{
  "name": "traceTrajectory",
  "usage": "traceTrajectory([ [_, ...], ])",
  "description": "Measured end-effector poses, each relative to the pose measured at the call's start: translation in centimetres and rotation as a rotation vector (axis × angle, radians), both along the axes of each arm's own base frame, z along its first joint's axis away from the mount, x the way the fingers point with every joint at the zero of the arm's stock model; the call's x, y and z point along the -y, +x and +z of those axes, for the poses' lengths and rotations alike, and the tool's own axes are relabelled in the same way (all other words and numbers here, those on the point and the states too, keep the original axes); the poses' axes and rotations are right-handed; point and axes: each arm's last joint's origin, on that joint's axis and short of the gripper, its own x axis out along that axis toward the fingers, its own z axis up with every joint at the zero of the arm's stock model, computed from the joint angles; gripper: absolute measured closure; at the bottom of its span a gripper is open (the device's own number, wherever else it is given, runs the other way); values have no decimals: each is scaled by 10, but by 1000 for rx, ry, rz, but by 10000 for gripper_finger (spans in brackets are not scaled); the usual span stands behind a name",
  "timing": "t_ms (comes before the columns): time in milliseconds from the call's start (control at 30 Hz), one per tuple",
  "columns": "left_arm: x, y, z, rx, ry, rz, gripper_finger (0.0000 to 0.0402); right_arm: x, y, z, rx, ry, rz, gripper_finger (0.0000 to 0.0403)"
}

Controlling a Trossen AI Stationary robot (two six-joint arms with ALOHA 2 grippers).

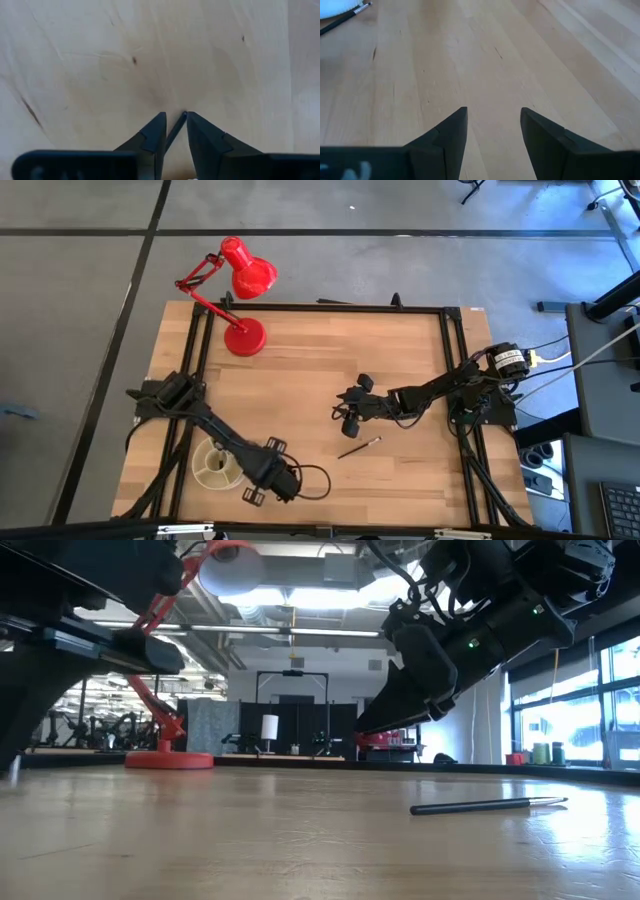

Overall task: Put items in baskets/containers
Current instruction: Put the black eyeshadow brush into the white organizer bin

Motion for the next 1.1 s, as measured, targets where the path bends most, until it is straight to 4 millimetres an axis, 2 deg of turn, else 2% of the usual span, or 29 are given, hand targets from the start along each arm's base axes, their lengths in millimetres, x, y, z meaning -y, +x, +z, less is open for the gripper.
traceTrajectory([
  [400,1,-1,-1,-20,-26,6,341,0,0,0,0,0,0,221],
  [633,-4,-15,-20,-51,-16,20,349,0,0,0,-2,-5,2,221],
  [800,-4,-18,-24,-22,35,-73,378,0,0,0,1,-5,2,221],
  [900,-12,-12,-25,2,67,-147,394,0,0,0,1,-5,1,221],
  [1100,-45,10,-26,23,85,-245,392,0,1,2,23,-2,3,221],
])
